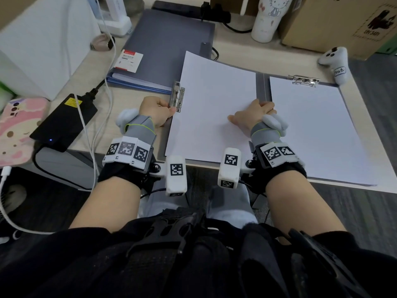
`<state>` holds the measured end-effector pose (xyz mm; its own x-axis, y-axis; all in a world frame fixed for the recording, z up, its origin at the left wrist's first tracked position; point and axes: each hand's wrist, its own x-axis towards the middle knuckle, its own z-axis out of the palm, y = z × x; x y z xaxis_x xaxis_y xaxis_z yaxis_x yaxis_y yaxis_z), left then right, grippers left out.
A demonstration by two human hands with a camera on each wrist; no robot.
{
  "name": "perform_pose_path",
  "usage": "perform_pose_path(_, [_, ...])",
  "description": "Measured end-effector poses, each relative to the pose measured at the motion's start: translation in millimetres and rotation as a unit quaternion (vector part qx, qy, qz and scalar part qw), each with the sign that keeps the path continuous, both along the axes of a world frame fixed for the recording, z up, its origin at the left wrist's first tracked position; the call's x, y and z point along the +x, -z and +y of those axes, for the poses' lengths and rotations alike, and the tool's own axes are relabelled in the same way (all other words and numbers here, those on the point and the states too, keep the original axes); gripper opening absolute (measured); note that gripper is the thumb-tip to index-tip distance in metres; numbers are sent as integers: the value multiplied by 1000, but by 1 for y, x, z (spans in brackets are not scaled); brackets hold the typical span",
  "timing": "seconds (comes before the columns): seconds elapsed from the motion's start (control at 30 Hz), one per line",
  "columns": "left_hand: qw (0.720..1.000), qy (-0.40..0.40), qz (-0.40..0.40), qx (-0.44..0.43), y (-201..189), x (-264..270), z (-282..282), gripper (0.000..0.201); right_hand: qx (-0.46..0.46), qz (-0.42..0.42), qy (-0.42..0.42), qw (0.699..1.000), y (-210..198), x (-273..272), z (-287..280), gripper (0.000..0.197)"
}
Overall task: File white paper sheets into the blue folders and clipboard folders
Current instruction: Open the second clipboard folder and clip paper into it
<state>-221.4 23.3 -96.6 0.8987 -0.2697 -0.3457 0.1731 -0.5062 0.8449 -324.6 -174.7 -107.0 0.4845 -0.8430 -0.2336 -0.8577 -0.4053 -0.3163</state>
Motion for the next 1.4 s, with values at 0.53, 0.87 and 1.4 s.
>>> perform_pose_path(0.53, [973, 20, -40, -227, -45, -5, 26, 26, 94, -119, -68, 986, -19, -1, 30, 67])
perform_pose_path(0.87, [947, 95, -121, -283, -96, -37, 4, 28, 341, -297, -213, 866, -56, -13, 58, 84])
perform_pose_path(1.4, [896, 341, -159, -235, -78, -96, -89, 56, 329, -674, -18, 661, -110, -110, 14, 53])
